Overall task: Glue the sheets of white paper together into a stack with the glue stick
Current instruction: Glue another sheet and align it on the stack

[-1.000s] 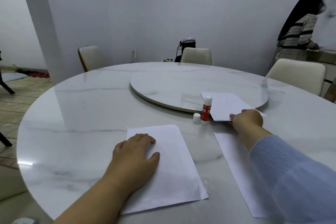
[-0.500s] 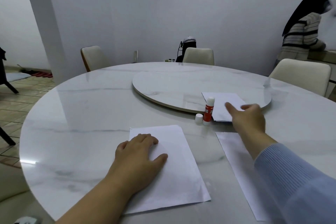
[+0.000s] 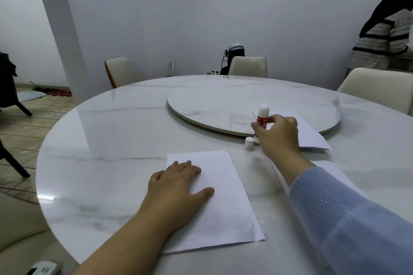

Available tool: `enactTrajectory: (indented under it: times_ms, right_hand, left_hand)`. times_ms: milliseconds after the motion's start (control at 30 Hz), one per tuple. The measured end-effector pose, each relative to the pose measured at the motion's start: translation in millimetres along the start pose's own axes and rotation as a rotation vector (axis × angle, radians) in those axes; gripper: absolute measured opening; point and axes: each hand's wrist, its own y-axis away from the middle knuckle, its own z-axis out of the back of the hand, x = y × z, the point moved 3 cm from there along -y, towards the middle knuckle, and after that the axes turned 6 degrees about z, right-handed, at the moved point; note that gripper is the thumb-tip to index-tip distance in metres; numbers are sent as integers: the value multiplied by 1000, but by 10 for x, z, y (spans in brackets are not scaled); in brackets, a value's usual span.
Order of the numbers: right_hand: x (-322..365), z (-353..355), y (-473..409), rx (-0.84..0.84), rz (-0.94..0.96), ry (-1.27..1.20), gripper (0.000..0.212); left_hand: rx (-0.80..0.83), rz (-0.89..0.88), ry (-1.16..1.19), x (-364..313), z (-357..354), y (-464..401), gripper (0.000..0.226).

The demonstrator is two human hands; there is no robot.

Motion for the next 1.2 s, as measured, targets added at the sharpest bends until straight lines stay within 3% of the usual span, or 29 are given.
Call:
enactTrajectory:
  times_ms: [100, 167, 267, 400, 533, 933, 1200]
  right_hand:
    - [166, 82, 84, 202, 145, -51, 15]
    - [186, 124, 155, 298, 159, -19, 22]
    - [188, 167, 292, 208, 76, -179, 35]
    - [150, -21, 501, 151, 6, -406, 24]
    - [100, -185, 558, 199, 73, -516, 18]
    - [217, -64, 583, 415, 252, -255, 17]
    - [394, 374, 745, 908, 295, -60, 18]
  left_hand:
    - [9, 22, 16, -38, 73, -8, 51]
    - [-77, 9, 19, -85, 182, -62, 49]
    - [-167, -58, 32, -244, 280, -220, 44]
    - [47, -62, -65, -433, -29, -357, 50]
    - [145, -70, -236, -368, -306, -359, 56]
    - [154, -73, -271, -354, -314, -376, 54]
    - [153, -67, -265, -354, -315, -385, 54]
